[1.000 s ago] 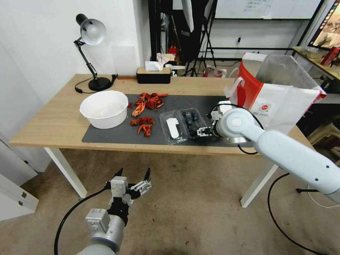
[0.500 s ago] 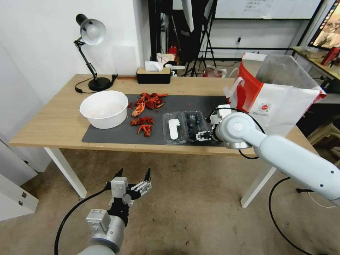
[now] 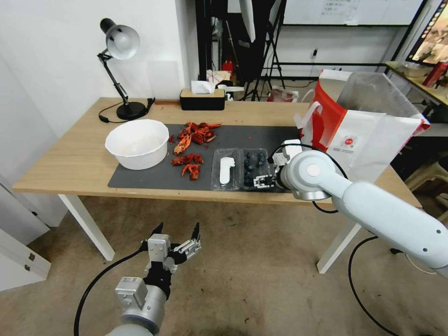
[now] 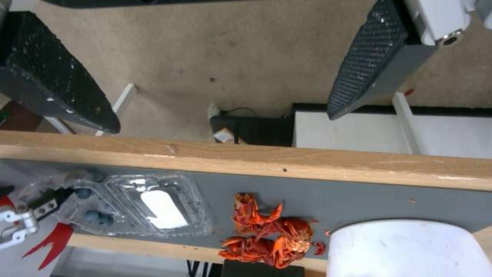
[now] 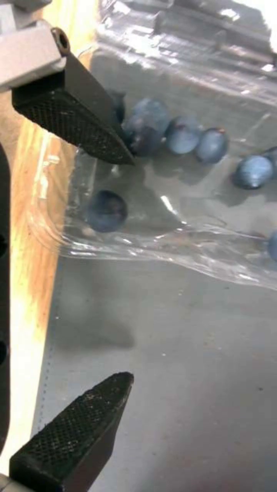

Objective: Close the takeout container lid, then place the container into the takeout bag.

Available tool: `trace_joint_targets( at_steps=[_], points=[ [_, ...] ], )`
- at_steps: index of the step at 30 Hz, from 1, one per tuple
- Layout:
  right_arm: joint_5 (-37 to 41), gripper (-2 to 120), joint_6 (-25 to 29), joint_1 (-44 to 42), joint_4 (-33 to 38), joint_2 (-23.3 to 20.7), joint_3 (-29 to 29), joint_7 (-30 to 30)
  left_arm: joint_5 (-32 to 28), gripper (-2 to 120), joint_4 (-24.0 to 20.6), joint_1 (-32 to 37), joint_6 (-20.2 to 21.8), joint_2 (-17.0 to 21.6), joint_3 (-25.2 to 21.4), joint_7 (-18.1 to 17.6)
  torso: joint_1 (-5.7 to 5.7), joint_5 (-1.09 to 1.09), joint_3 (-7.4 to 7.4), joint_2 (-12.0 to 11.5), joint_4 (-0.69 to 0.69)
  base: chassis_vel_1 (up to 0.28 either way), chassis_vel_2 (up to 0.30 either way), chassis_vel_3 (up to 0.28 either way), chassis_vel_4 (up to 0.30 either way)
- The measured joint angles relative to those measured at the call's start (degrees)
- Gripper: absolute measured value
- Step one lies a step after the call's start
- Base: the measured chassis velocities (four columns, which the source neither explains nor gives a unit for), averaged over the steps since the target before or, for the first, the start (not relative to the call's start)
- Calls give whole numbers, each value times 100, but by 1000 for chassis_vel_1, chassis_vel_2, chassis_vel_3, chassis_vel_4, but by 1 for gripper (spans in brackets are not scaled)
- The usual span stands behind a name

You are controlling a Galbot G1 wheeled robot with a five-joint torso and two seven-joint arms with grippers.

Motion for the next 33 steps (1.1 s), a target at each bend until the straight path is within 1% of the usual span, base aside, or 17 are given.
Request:
trace_joint_targets(
  at_steps=[8,9,11,13,15,16,17,18,19,20,22,23,25,26,29,31,33],
  points=[
    [-294,100,3,-277,72,32,610,-254,15,100,-8,30,-16,0,-3,-1,0,0,0,0,1,0,0,0,0],
    [-486,100,4,-375,125,3,707,-412,15,100,-9,31,-18,0,-4,-2,0,1,0,0,1,0,0,0,0],
    [-1498,100,14,-762,282,-136,1060,-1158,16,100,-9,32,-28,3,-11,-5,0,-2,0,0,1,0,0,0,0],
    [-1750,100,25,-895,321,-171,1173,-1376,14,100,-10,31,-33,4,-14,-5,0,-1,0,0,-1,0,0,0,0],
    [-2979,100,581,-1656,513,-367,1903,-2880,0,100,-10,22,-57,18,-20,-5,0,4,0,0,-1,0,0,0,0],
    [-2979,100,581,-1656,513,-367,1903,-2880,0,100,-10,22,-57,18,-20,-5,0,4,0,0,-1,0,0,0,0],
    [-3367,100,839,-1871,559,-437,2087,-3329,-5,100,-10,17,-60,23,-21,-5,0,0,0,0,-1,0,0,0,0],
    [-4032,100,1360,-2263,622,-540,2349,-4016,-10,100,-10,9,-66,27,-19,-4,0,-1,0,0,-2,0,0,0,0],
    [-4450,100,1746,-2548,665,-593,2500,-4419,-12,100,-7,5,-67,26,-13,-3,0,0,0,0,-2,0,0,0,0],
    [-4450,100,1746,-2548,665,-593,2500,-4419,-12,100,-7,5,-67,26,-13,-3,0,0,0,0,-2,0,0,0,0],
    [-5343,100,2697,-3285,765,-623,2846,-5185,-14,100,2,-9,-68,22,15,-1,-1,0,-1,0,1,0,0,0,0],
    [-5343,100,2697,-3285,765,-623,2846,-5185,-14,100,2,-9,-68,22,15,-1,-1,0,-1,0,1,0,0,0,0],
    [-6116,100,3451,-3936,824,-525,3218,-5692,-18,100,9,-15,-73,18,33,5,0,2,0,0,1,0,0,0,0],
    [-6116,100,3451,-3936,824,-525,3218,-5692,-18,100,9,-15,-73,18,33,5,0,2,0,0,1,0,0,0,0],
    [-7003,100,4338,-4693,940,-256,3695,-6039,-33,100,31,-10,-159,-2,44,24,0,1,0,0,-1,0,0,0,0],
    [-7068,100,4405,-4751,950,-221,3728,-6049,-33,100,33,-8,-165,-4,43,27,-1,0,-1,1,-1,0,0,0,0],
    [-7585,100,4925,-5302,1002,140,4095,-6159,-41,100,36,23,-223,-56,29,34,-1,2,0,0,5,0,0,0,0]
  ],
)
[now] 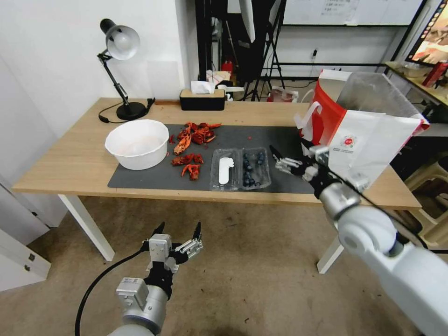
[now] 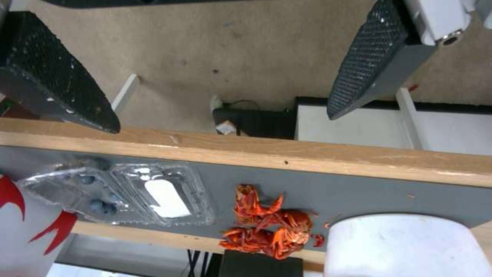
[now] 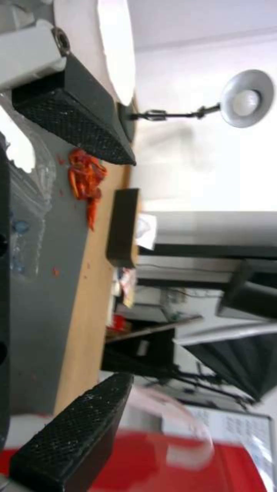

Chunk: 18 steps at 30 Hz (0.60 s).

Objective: Close the takeout container lid, then place the container into the takeout bag.

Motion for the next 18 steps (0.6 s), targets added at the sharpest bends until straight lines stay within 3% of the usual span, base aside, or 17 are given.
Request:
trace_joint_targets(
  at_steps=[5,9,18],
  points=[
    [-496,100,652,-1162,185,595,786,-316,-37,100,-5,-41,-4,-7,10,4,-1,-2,0,1,-9,0,0,0,0],
    [-585,100,981,-1880,275,995,1218,-568,-94,100,-6,-57,-13,13,14,18,0,-3,0,0,-4,0,0,0,0],
    [-552,100,1380,-3030,249,1610,1445,-1163,-183,100,1,-94,-28,44,39,18,-1,-2,0,1,-5,0,0,0,0]
  ],
)
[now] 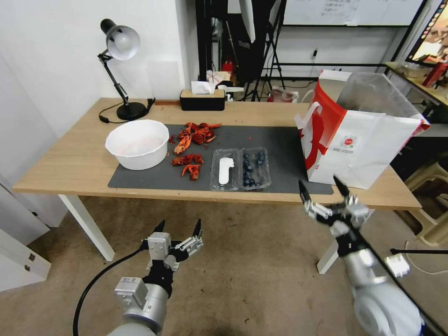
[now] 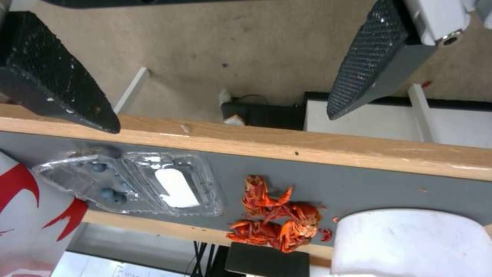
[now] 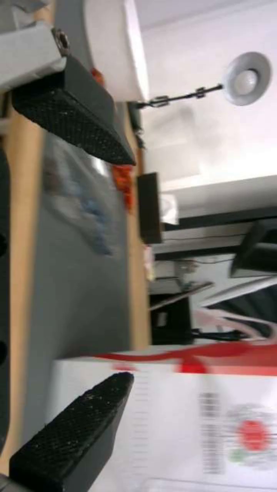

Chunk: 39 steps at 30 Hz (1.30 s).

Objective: Close the takeout container lid, then place the container into the takeout bag.

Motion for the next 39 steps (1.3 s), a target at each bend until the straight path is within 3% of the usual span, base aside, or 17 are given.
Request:
trace_joint_targets(
  at_steps=[6,15,22,27,29,32,39],
  points=[
    [-70,100,162,-258,-101,249,-63,-175,-23,100,38,-9,-37,25,23,17,0,0,0,0,0,0,0,0,0],
    [-142,100,168,-301,-129,289,-105,-179,-191,100,65,-53,-81,58,50,25,1,0,0,-1,1,0,0,0,0],
    [-234,100,158,-338,-113,314,-199,-192,-1223,100,182,-331,-434,142,298,-70,2,-1,1,-1,-1,0,0,0,0],
    [-262,100,51,-31,-160,94,-561,-173,-2078,100,231,-530,-919,42,448,-344,2,2,0,-1,4,0,0,0,0],
    [-268,100,47,-16,-164,80,-583,-171,-2178,100,233,-570,-935,38,476,-384,2,2,1,-1,5,0,0,0,0],
    [-321,100,49,-176,-110,82,-523,-215,-3085,100,371,-1213,-958,77,939,-1016,2,-1,1,-1,-2,0,0,0,0],
    [-322,100,108,-421,-37,111,-271,-323,-3724,100,644,-2005,-945,99,1372,-1510,2,1,1,-1,0,0,0,0,0]
  ],
)
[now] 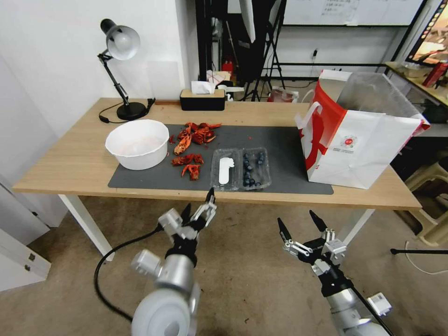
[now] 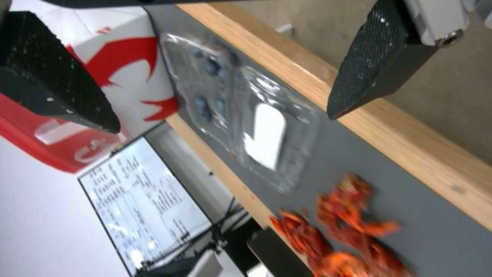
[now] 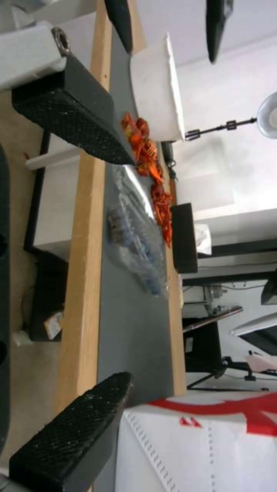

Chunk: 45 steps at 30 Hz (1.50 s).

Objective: Close the takeout container lid, then place the container into the takeout bag.

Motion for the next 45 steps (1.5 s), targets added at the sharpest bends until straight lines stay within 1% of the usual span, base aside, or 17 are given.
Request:
trace_joint_targets(
  at_steps=[6,9,10,11,12,14,15,16,17,18,20,22,25,30,34,41,45],
  points=[
    [-38,100,39,-81,-3,56,88,-19,-163,100,227,-458,-36,12,454,-214,0,0,0,0,0,0,0,0,0],
    [-175,100,39,-125,-11,105,98,28,-398,100,375,-818,129,5,722,-629,0,0,0,0,0,0,0,0,0],
    [-175,100,39,-125,-11,105,98,28,-398,100,375,-818,129,5,722,-629,0,0,0,0,0,0,0,0,0],
    [-219,100,39,-138,-14,117,101,50,-577,100,377,-946,261,4,769,-864,0,0,0,0,0,0,0,0,0],
    [-219,100,39,-138,-14,117,101,50,-577,100,377,-946,261,4,769,-864,0,0,0,0,0,0,0,0,0],
    [-301,100,37,-161,-18,136,108,94,-899,100,349,-1165,518,39,784,-1246,0,0,0,0,1,0,0,0,0],
    [-363,100,36,-179,-33,159,116,125,-1285,100,292,-1389,701,119,754,-1562,0,0,0,0,0,0,0,0,0],
    [-363,100,36,-179,-33,159,116,125,-1285,100,292,-1389,701,119,754,-1562,0,0,0,0,0,0,0,0,0],
    [-403,100,36,-183,-59,179,117,150,-1639,100,280,-1599,792,223,718,-1806,0,-1,0,0,0,0,0,0,0],
    [-403,100,36,-183,-59,179,117,150,-1639,100,280,-1599,792,223,718,-1806,0,-1,0,0,0,0,0,0,0],
    [-479,100,31,-164,-129,227,113,204,-2339,100,279,-1932,931,392,683,-2271,0,-1,0,0,0,0,0,0,0],
    [-498,100,27,-154,-144,241,106,214,-2476,100,280,-2020,951,438,687,-2367,0,-1,0,0,1,0,0,0,0],
    [-585,100,2,-110,-194,297,54,270,-3051,100,264,-2413,1077,708,728,-2682,0,-2,0,0,1,0,0,0,0],
    [-709,100,-4,-57,-281,383,-35,314,-3713,100,262,-2848,1265,1100,751,-2895,-1,-1,0,0,0,0,0,0,0],
    [-787,100,-4,-24,-353,481,-85,333,-4024,100,293,-3023,1310,1182,777,-2950,-1,0,0,1,0,0,0,0,0],
    [-871,100,-4,-21,-388,562,-148,349,-4113,100,461,-3265,1338,1346,1027,-2918,0,-1,0,1,1,0,0,0,0],
    [-913,100,3,-41,-402,621,-149,349,-4121,100,587,-3350,1318,1288,1051,-2867,0,-1,-1,1,0,0,0,0,0]
  ],
)
